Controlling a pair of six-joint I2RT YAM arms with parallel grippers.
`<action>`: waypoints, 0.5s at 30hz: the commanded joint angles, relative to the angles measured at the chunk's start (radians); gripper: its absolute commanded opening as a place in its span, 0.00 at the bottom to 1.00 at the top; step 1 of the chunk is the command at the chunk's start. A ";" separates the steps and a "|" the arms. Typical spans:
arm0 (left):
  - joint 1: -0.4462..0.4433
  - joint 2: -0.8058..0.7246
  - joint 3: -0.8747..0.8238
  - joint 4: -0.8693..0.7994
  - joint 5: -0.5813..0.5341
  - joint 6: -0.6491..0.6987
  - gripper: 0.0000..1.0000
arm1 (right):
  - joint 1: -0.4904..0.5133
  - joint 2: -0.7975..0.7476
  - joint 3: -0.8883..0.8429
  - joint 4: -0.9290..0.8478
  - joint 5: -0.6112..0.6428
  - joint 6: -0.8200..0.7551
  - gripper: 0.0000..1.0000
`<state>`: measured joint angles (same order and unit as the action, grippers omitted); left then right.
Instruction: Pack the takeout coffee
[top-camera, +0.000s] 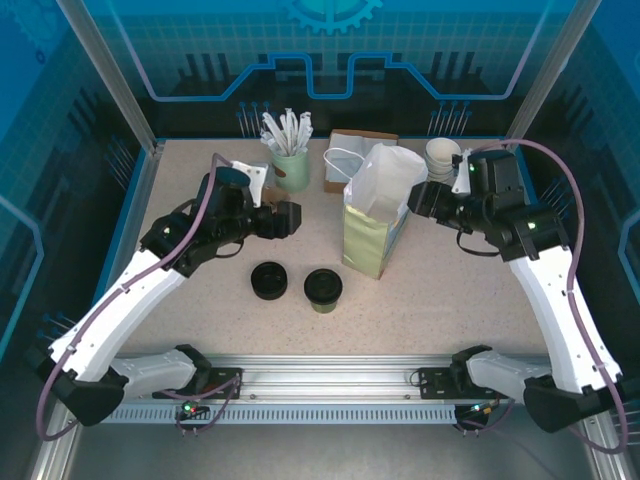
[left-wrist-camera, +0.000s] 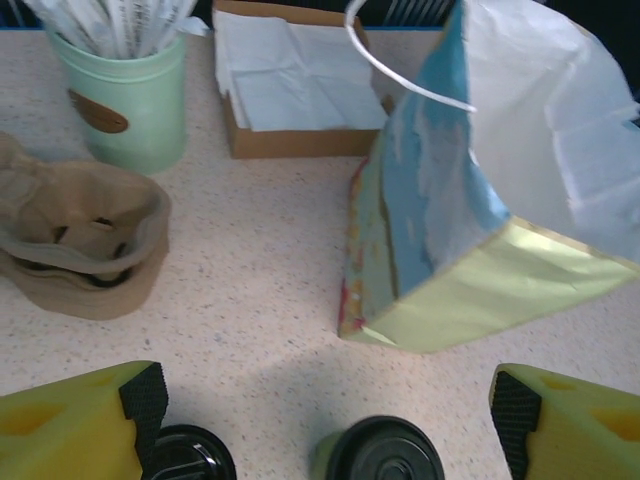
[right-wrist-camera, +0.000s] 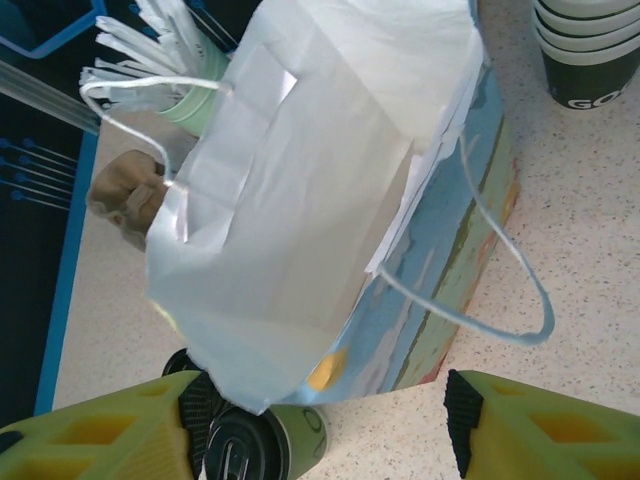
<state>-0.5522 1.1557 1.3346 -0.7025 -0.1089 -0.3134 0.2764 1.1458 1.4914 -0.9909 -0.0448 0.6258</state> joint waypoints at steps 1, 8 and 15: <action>0.042 0.013 0.007 0.051 -0.037 -0.001 0.91 | -0.024 0.014 0.034 -0.019 0.014 -0.036 0.65; 0.170 0.066 -0.059 0.101 -0.057 -0.084 0.98 | -0.054 0.029 0.015 0.023 -0.025 -0.035 0.65; 0.284 0.105 -0.192 0.241 -0.042 -0.294 0.98 | -0.069 0.017 0.017 0.026 -0.062 -0.039 0.64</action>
<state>-0.3031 1.2499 1.1854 -0.5468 -0.1425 -0.4816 0.2264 1.1713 1.4940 -0.9710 -0.0711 0.6022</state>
